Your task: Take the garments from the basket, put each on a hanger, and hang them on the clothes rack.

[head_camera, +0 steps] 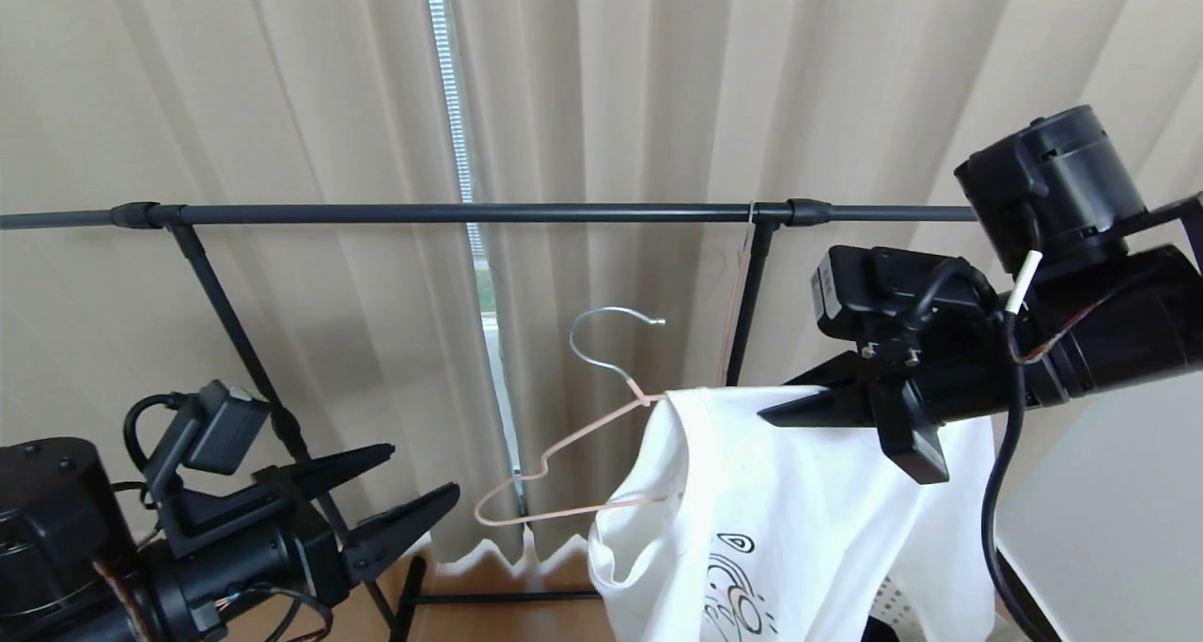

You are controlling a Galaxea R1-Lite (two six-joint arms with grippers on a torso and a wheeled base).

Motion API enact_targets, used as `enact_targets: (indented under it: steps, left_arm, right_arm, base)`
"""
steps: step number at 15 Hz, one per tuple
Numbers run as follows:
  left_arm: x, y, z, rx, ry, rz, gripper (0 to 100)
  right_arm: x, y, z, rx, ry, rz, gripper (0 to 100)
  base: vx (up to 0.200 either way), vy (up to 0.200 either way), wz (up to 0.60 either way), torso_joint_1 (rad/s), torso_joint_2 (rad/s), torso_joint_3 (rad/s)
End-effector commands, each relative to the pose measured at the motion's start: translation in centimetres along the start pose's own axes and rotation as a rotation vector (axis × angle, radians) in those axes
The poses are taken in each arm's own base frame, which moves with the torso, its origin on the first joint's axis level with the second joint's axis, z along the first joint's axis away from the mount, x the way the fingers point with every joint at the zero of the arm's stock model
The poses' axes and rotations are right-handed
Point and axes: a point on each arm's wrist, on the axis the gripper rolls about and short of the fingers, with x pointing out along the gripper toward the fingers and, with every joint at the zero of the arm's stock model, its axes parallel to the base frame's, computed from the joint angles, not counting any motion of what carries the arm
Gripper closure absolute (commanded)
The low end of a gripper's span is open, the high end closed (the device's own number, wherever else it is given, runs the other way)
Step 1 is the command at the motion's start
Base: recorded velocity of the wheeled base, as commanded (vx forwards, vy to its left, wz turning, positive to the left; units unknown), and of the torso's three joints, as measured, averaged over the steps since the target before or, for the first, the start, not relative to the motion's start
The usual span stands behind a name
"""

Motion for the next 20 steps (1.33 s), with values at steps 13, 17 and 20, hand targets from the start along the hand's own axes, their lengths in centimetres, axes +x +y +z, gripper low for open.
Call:
enact_targets:
  steps: [13,17,20]
  left_arm:
    - [7.5,-4.5,-0.8,-0.098,0.232,0.020,0]
    - [9.5,-5.4,-1.8,-0.105,0.266,0.026,0]
    - [11.5,-6.1,-2.1,-0.092,0.266,0.042,0]
  right_arm:
    - [0.0,1.6,-3.2,0.177,-0.143,-0.402,100]
    - [0.0,1.8,-2.8,0.178,-0.149,-0.422,100]
    - [0.3,2.1,-2.3,0.169,-0.176,-0.415,100]
  base:
    - [0.000,0.000,0.00,0.000,0.00,0.000]
    - [0.000,0.000,0.00,0.000,0.00,0.000]
    - [0.000,0.000,0.00,0.000,0.00,0.000]
